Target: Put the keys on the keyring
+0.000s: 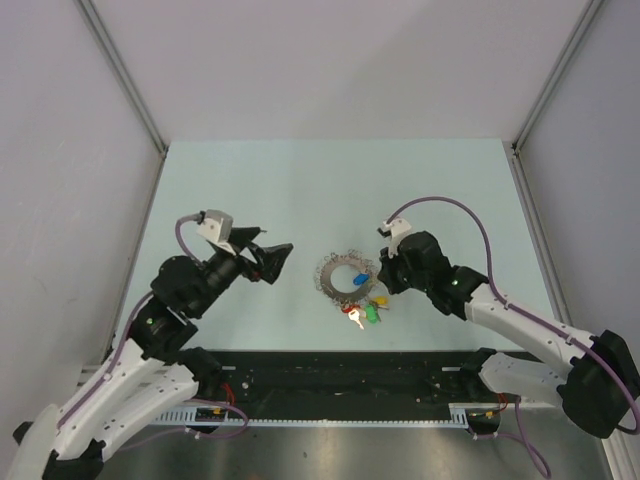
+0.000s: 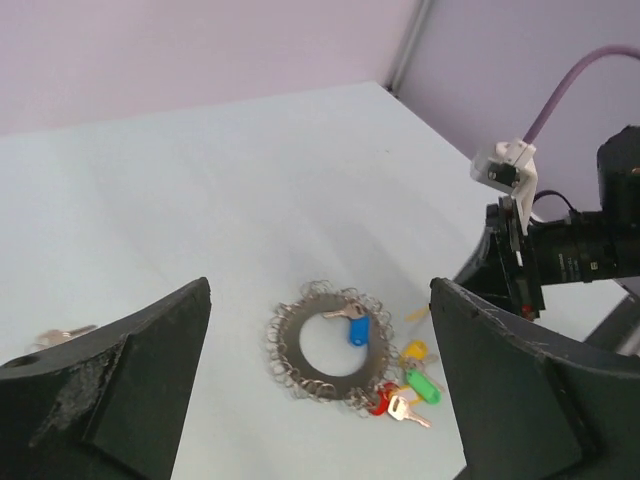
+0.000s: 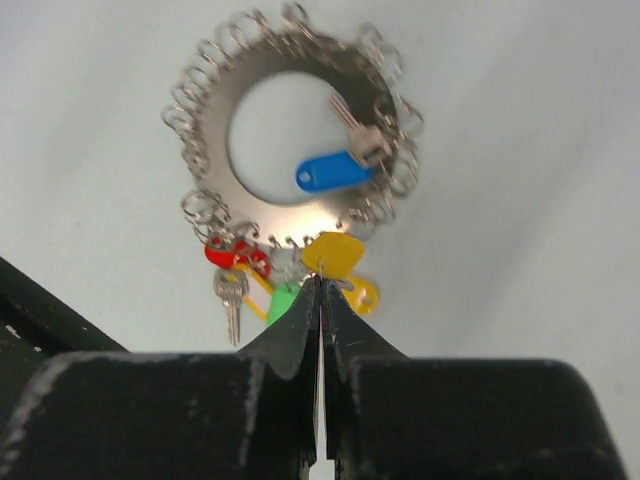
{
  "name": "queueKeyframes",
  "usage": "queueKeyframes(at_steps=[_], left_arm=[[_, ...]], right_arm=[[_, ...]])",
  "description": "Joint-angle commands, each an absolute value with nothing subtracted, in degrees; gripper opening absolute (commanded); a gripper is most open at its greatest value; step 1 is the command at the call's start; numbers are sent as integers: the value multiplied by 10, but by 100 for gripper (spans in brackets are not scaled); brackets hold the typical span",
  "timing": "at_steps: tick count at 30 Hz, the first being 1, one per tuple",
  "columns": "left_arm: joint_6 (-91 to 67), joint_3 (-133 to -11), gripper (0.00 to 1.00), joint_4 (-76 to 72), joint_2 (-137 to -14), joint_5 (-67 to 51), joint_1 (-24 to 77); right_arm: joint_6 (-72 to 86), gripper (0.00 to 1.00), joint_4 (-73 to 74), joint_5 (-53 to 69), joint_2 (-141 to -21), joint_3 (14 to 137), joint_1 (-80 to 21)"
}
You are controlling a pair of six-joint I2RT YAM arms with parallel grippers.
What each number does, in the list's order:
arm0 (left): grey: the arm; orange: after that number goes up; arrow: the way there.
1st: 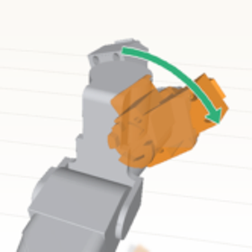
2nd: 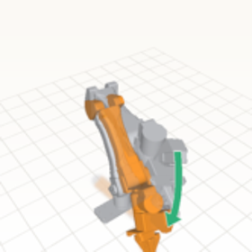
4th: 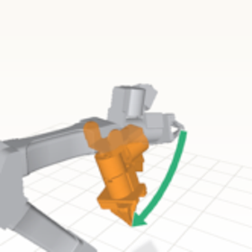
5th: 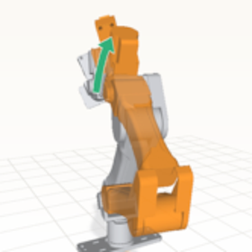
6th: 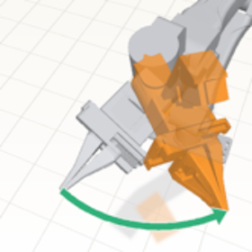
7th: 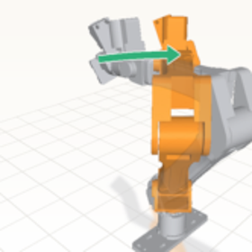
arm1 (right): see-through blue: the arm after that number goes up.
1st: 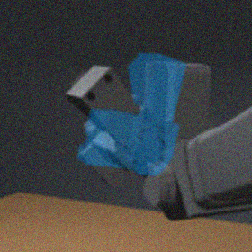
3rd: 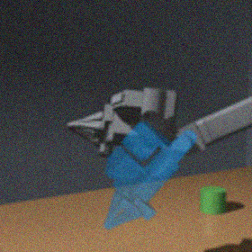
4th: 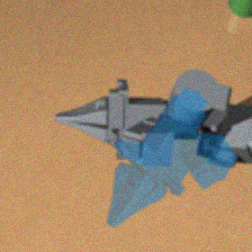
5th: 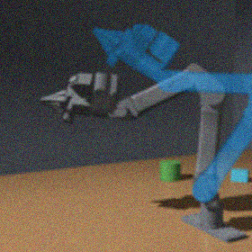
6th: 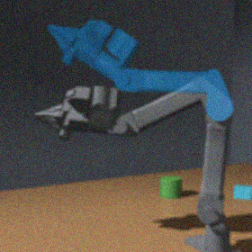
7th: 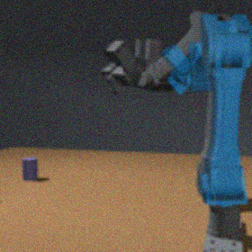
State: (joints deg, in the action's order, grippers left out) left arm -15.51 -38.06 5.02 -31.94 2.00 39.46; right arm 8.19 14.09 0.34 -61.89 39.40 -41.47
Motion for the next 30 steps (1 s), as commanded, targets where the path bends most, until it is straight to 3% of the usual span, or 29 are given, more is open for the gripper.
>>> queueKeyframes(at_steps=[1,8,22,30], left_arm=[[-75,-445,95,194,-294,81,395],[-33,-403,98,186,-256,113,395],[-12,-364,99,188,-265,97,349],[-17,-362,100,182,-272,49,294]], right_arm=[[227,0,300,-55,-604,424,-400],[304,0,398,-86,-610,425,-382],[199,0,185,-34,-850,456,-179],[178,6,134,-21,-921,487,-135]])
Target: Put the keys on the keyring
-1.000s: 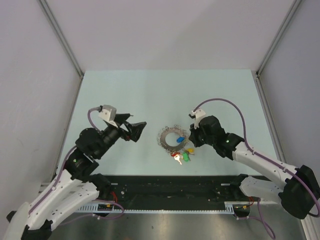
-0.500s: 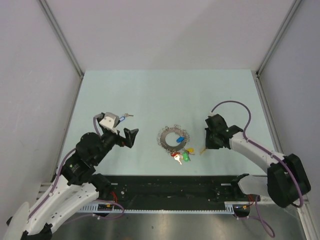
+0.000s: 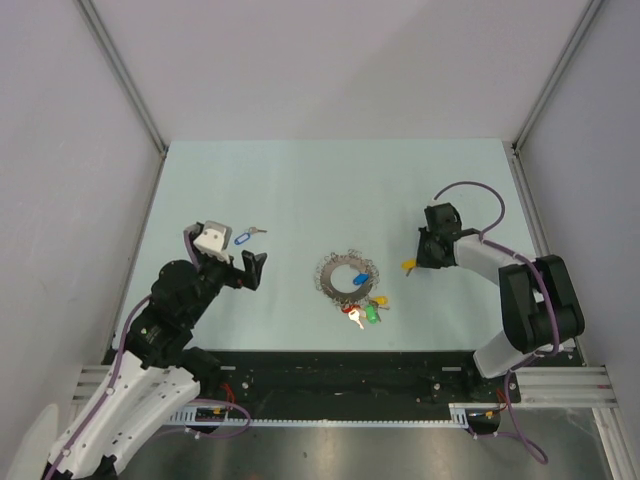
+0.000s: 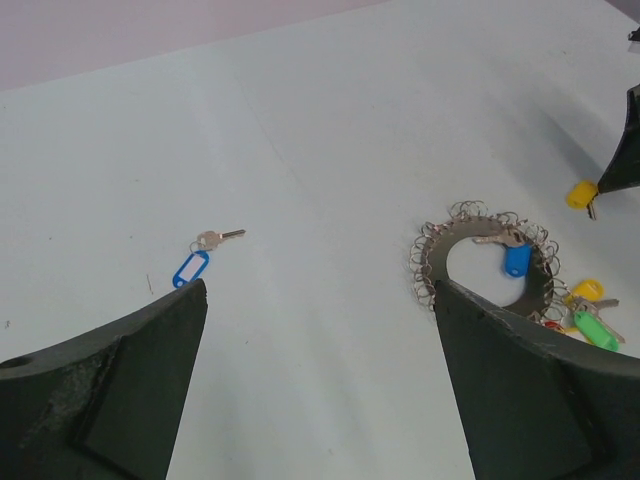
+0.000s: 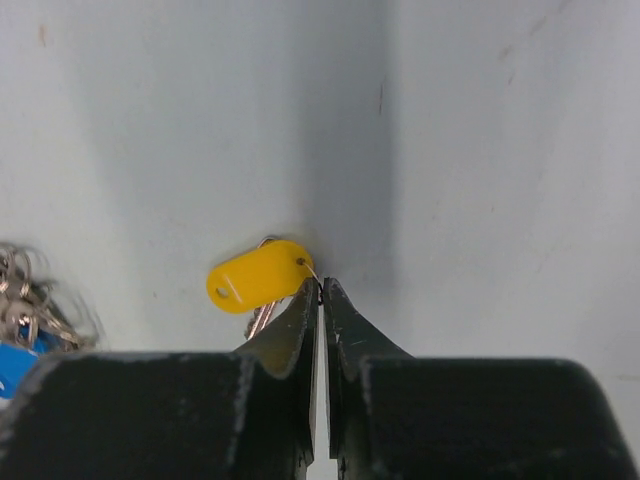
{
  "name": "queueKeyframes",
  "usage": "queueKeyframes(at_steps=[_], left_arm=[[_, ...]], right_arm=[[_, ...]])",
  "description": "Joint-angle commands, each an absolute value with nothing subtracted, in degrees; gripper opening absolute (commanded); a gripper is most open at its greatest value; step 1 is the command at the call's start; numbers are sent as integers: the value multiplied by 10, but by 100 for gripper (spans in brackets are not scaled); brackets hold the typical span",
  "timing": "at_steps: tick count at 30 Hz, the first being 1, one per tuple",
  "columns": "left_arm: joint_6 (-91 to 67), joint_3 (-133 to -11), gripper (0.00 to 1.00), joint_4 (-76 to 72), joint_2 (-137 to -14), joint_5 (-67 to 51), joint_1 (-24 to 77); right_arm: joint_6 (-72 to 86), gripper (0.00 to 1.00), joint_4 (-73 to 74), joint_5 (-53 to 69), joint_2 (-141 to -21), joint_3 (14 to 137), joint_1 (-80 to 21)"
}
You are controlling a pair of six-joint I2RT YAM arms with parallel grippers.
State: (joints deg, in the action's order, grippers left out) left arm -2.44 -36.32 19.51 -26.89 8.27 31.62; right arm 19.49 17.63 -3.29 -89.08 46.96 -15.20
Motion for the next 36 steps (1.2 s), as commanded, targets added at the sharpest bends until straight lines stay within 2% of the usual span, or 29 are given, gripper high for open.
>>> queueKeyframes(at_steps=[1,4,8,11,14,18,25,31,36], left_arm=[[-18,-361,100,181,-273,39,286],[-19,-361,100,180,-277,36,279],[-20,-359,100,181,-277,37,276],[-20,-359,100,181,-276,39,273],[-21,-360,100,182,-272,40,272],[-22,-359,100,182,-263,45,271],[-24,-354,100,182,-243,62,269],[-25,-350,100,180,-233,69,269],[-25,-349,100,182,-234,71,269]], right_arm=[[178,7,129,-18,-925,487,-133],[178,14,116,-11,-932,489,-129],[176,39,116,-7,-916,490,-128],[166,53,133,-6,-879,490,-133],[160,60,153,-16,-834,490,-151],[159,62,174,-36,-788,490,-197],[210,62,165,-50,-761,490,-346],[262,61,104,-16,-808,490,-467],[301,61,115,-68,-859,490,-511]])
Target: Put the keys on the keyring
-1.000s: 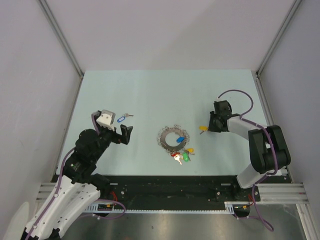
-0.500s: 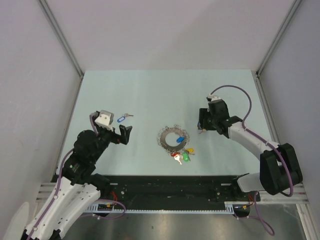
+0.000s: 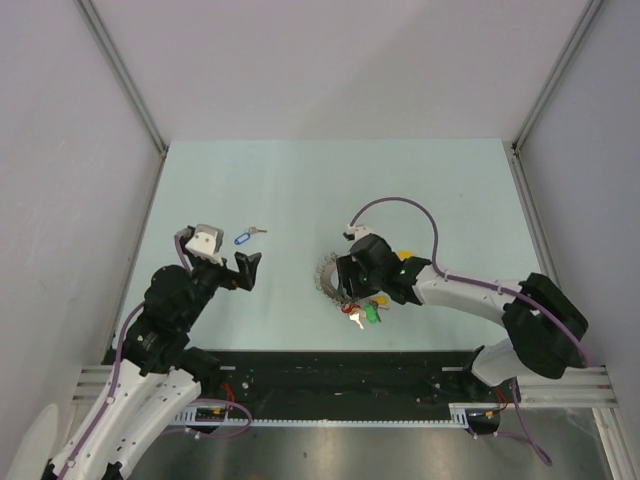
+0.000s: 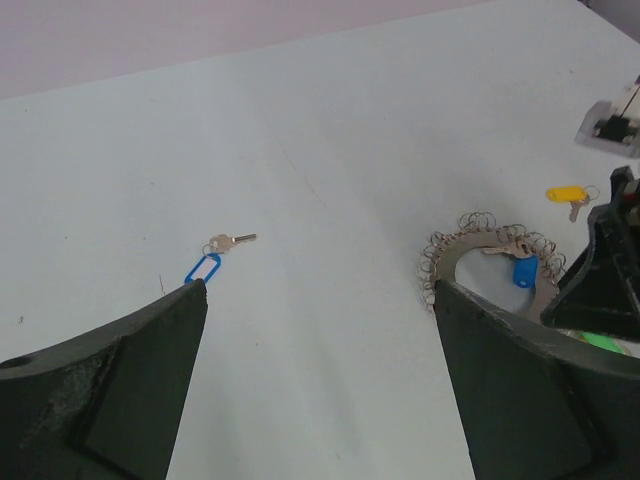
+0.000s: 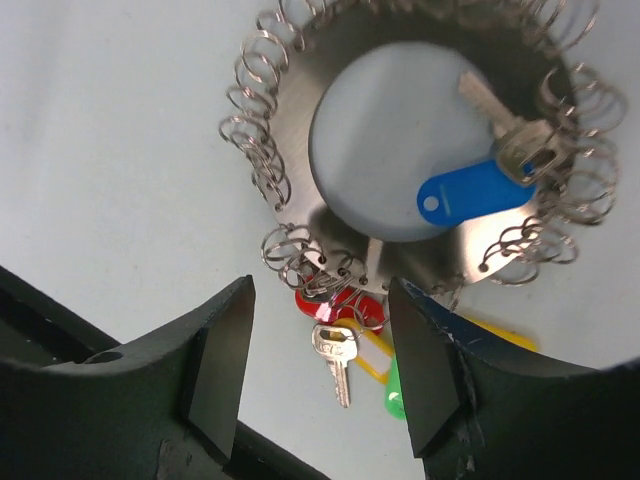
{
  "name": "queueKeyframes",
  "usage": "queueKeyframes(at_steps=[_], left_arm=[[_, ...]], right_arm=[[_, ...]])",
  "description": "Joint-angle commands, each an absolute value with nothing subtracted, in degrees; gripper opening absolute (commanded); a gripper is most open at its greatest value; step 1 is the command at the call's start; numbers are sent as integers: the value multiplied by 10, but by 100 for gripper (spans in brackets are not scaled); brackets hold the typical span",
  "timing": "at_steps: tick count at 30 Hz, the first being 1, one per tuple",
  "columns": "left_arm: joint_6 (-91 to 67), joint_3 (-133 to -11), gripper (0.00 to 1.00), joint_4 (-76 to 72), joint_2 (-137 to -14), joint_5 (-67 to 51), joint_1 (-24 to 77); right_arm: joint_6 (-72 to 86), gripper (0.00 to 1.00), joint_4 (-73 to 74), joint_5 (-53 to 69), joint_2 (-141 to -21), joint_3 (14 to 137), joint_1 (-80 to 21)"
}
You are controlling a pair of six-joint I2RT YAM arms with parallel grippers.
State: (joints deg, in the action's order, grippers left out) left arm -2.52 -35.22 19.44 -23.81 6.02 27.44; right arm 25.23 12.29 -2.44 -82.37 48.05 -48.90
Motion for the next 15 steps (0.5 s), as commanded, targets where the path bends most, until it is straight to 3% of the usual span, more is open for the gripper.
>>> queueKeyframes(at_steps=[1,8,15], left_arm=[[-25,-349,100,181,-234,72,268],[-25,-349,100,181,-236,69,269],[-24,-348,100,181,-240,69,269]], right_arm=[[309,61,118,-76,-866,490,-513],[288,57,96,-58,-922,490,-507],[230,40,105,-24,-975,518,-494]])
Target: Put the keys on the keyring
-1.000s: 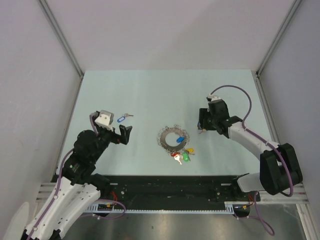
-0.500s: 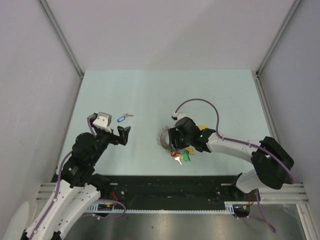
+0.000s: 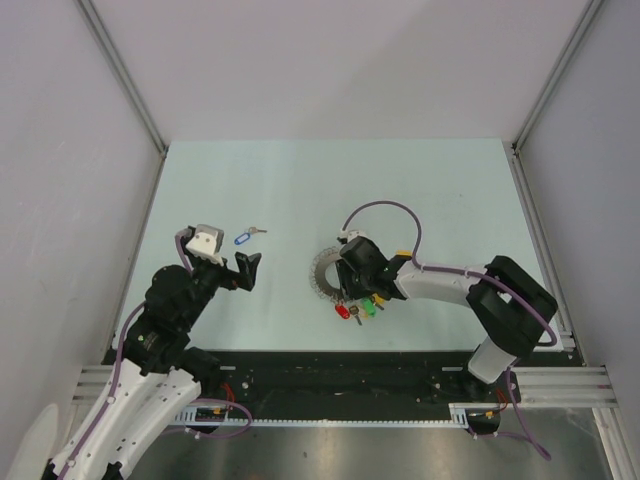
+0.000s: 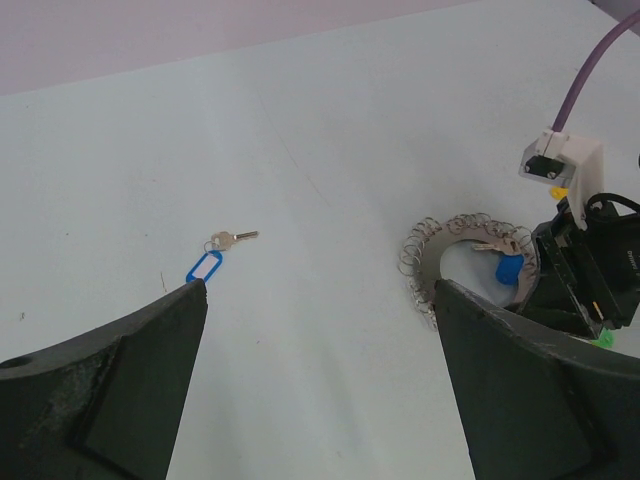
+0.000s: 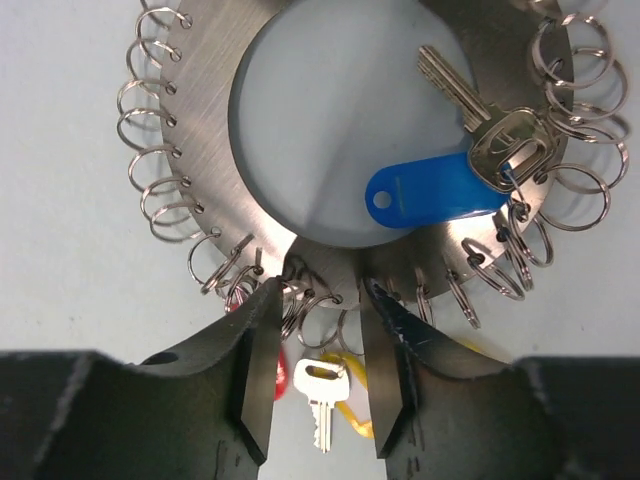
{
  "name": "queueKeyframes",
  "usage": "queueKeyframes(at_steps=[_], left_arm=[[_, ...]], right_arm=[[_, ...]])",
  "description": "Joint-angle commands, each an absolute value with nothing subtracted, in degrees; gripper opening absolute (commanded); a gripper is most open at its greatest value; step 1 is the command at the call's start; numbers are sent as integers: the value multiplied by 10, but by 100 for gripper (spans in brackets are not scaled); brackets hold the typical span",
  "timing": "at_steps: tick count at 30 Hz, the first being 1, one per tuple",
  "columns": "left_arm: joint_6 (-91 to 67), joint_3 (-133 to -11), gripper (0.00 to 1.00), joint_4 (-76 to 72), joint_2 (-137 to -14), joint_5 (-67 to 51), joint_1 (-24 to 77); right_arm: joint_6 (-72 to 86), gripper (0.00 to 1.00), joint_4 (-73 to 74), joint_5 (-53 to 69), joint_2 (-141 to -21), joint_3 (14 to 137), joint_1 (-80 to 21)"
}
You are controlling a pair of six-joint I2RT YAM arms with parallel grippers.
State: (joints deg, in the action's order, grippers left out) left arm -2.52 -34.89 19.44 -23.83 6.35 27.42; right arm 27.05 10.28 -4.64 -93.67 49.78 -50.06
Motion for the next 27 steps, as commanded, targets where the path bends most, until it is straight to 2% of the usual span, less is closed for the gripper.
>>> queueKeyframes(at_steps=[1,7,11,18,22,27], left_arm=[[-25,-348,100,180,-240,69,269],[-23,-348,100,181,-242,68,267],[-23,-348,100,182,-243,68,266],[-23,-347,100,181,-239,71,265],[-23,-348,100,181,-239,71,264],[-24,-347,100,181,-234,70,264]], right_arm=[[218,37,112,-22,-981,524,-493],[140,34,187,-73,-1009,583,-472],[143,33,199,-109,-968,583,-427],[154,37,159,-124,-902,583,-481],[192,37,125,-139,-908,583,-534],[249,34,86,-144,-945,583,-551]])
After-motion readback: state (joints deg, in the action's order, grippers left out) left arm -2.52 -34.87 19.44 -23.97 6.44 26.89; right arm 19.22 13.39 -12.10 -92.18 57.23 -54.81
